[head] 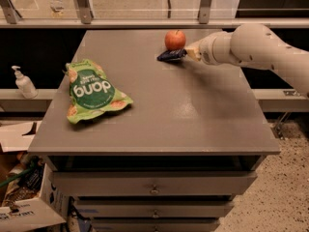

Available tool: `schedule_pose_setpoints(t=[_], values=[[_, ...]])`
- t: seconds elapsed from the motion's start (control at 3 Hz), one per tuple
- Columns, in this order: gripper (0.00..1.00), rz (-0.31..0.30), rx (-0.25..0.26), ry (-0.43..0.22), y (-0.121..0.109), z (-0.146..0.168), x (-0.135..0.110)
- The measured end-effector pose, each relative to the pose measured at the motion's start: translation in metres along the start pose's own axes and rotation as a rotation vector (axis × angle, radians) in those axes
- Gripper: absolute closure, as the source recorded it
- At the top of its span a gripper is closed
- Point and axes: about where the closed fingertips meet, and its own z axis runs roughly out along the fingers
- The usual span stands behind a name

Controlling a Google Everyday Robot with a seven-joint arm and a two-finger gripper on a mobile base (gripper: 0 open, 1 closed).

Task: Move rxbar blueberry near apple

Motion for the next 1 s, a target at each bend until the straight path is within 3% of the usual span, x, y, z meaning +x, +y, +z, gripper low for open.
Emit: schedule_pose_setpoints(t=[0.67, 1.0], values=[[0.12, -0.019, -0.01, 0.0, 0.0015, 0.0017, -0.0041], [0.0, -0.022, -0.012, 0.003, 0.002, 0.0017, -0.003]])
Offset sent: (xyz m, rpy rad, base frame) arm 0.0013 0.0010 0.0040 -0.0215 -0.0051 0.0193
